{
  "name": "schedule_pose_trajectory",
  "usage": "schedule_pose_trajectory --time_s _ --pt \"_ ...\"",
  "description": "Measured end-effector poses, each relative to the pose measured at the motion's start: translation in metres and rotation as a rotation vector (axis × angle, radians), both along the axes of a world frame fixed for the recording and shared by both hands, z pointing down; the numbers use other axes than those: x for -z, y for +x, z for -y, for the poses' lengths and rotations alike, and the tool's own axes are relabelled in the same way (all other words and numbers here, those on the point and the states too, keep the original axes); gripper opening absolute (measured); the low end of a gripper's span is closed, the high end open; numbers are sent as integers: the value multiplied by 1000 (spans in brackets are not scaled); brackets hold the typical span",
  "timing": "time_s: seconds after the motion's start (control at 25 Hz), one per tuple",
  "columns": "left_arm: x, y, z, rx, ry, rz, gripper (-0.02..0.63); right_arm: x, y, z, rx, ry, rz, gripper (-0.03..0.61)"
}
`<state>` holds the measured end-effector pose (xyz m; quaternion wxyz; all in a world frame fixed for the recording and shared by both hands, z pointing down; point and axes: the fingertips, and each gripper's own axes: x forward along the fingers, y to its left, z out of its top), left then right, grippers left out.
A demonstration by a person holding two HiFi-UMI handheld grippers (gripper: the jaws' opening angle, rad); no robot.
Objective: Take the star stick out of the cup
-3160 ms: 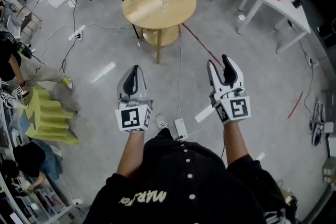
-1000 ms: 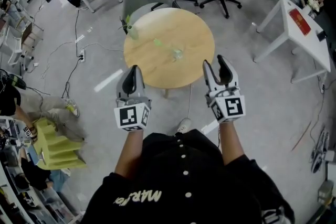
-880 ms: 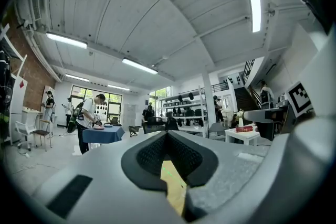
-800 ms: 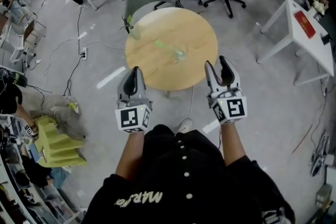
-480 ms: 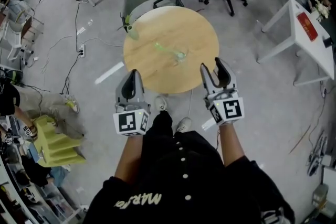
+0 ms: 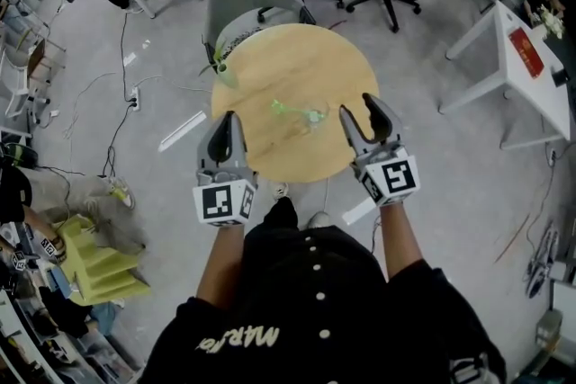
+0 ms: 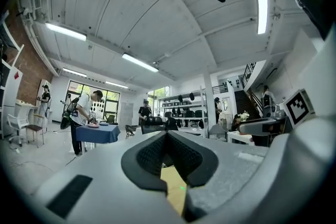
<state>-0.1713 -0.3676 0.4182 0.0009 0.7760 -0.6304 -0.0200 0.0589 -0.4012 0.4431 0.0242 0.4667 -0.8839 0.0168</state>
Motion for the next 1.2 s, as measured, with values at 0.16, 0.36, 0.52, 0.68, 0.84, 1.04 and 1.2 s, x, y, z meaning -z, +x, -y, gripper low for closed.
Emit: schedule_pose_trajectory --time_s 0.16,0.36,0.52,0.68,0.84,1.04,1.2 --pt "-11 -8 27 -10 -21 -15 -3 -20 -23 25 85 -16 -26 192" --pt "-19 -12 54 -32 -33 -20 -3 -62 -56 41 269 -120 -176 192" --pt "-30 -15 70 -51 -45 -25 -3 -106 -88 50 449 -161 -327 187" --pt "-42 -14 79 -69 -66 -22 -3 -160 -113 53 619 -169 -545 180" --pt "-55 -15 85 -80 -92 -23 -3 -205 -124 59 721 -236 -665 158" --pt "-69 -20 90 -81 -113 -29 -3 -243 -132 63 807 -242 -847 116" --pt "-75 -24 92 -79 -119 -31 -3 -258 -136 65 821 -251 -897 82"
